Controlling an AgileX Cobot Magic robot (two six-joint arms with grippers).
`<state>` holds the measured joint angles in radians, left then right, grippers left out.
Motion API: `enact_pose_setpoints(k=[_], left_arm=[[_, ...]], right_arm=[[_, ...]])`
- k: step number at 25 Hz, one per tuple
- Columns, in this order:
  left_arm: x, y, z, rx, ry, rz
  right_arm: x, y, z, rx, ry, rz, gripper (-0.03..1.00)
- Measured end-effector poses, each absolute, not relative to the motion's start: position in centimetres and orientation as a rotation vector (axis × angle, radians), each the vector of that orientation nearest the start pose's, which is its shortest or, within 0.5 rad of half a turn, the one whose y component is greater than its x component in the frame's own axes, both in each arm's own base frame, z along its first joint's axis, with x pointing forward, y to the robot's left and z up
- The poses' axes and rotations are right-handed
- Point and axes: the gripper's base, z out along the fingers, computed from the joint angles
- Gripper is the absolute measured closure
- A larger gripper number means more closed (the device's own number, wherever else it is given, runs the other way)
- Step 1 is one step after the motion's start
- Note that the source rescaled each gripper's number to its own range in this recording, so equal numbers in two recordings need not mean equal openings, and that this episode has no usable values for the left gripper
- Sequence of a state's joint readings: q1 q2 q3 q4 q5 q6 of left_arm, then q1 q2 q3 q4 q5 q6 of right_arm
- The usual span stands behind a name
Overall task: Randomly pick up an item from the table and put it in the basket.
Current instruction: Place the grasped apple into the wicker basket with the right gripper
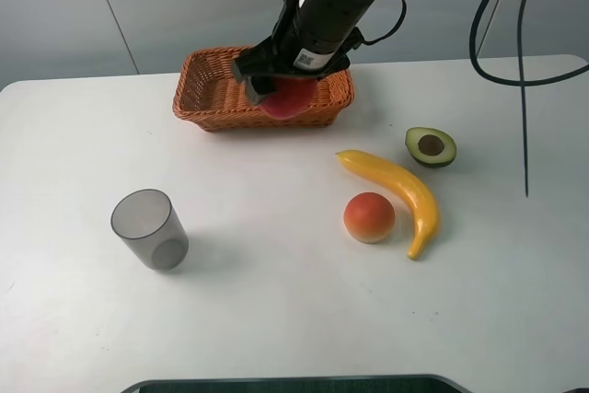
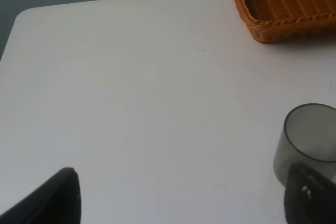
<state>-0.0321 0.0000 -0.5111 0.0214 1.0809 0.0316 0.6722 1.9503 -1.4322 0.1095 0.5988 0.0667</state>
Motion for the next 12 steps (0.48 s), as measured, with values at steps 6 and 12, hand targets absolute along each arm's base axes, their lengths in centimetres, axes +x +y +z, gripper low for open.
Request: enact_pose_setpoints(k=[6, 12], left_arm=[[-0.7, 0.2, 27.9, 0.064, 2.052, 0.025], [-0.7, 0.2, 27.9, 0.062, 2.052, 0.024]], right_arm=[[34.0, 26.9, 21.5, -0.714, 2.397, 0.314, 0.96], [35.0, 26.9, 21.9, -0.695, 2.289, 0.296, 0.96]])
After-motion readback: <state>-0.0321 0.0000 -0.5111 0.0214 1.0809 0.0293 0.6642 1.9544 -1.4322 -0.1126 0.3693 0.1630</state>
